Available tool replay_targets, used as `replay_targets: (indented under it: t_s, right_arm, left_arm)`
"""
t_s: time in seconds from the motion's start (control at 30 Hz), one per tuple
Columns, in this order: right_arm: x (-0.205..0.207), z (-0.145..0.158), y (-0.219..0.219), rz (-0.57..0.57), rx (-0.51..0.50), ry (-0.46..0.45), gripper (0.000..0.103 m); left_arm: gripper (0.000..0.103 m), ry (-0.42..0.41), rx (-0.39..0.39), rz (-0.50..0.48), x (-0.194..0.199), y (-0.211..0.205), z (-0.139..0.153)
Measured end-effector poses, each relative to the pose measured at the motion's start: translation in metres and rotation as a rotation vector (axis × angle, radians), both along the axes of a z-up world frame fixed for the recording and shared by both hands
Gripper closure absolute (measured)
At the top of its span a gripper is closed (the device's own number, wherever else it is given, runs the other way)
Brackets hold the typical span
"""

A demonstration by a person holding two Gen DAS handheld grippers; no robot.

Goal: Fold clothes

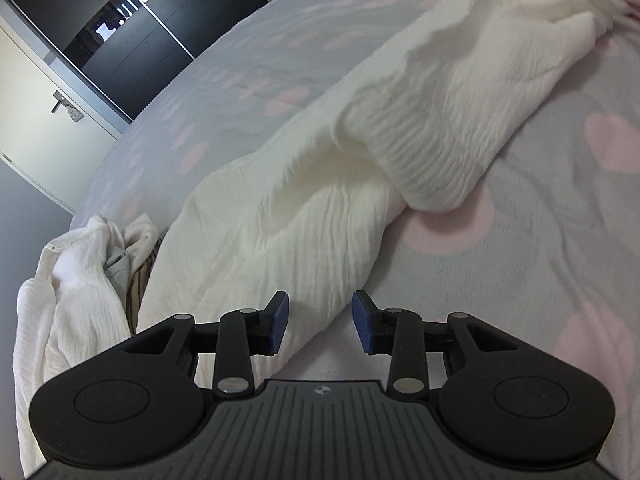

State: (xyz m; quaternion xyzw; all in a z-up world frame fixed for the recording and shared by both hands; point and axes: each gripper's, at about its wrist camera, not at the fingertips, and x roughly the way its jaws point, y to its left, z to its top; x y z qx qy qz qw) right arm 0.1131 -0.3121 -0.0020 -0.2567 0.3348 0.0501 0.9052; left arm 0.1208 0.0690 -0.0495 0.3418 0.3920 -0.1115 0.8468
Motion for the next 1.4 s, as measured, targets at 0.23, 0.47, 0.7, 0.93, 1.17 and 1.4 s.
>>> replay_targets:
  t_s: [0.23, 0.47, 0.7, 0.93, 1.17, 1.4]
  right_arm:
    - [-0.012, -0.017, -0.008, 0.067, -0.088, 0.033, 0.061]
    - [-0.001, -0.034, -0.003, 0.099, -0.138, 0.084, 0.050]
    - [0.011, -0.016, -0.022, -0.014, -0.009, 0.084, 0.095]
    - [0.015, 0.009, -0.036, -0.160, 0.010, 0.007, 0.096]
    - [0.012, 0.030, -0.055, -0.277, 0.048, -0.040, 0.097]
    - [-0.011, 0.044, -0.068, -0.303, 0.063, -0.007, 0.097]
  left_arm:
    - [0.070, -0.005, 0.031, -0.049, 0.009, -0.014, -0.008]
    - [0.074, 0.013, 0.072, -0.076, 0.019, -0.025, -0.018]
    - [0.101, 0.006, 0.055, -0.067, 0.023, -0.022, -0.010]
    - [0.102, -0.092, -0.043, 0.007, 0.008, -0.003, 0.041]
    - [0.102, -0.177, -0.147, 0.129, -0.021, 0.042, 0.104]
    - [0.102, -0.112, -0.164, 0.140, -0.056, 0.074, 0.112]
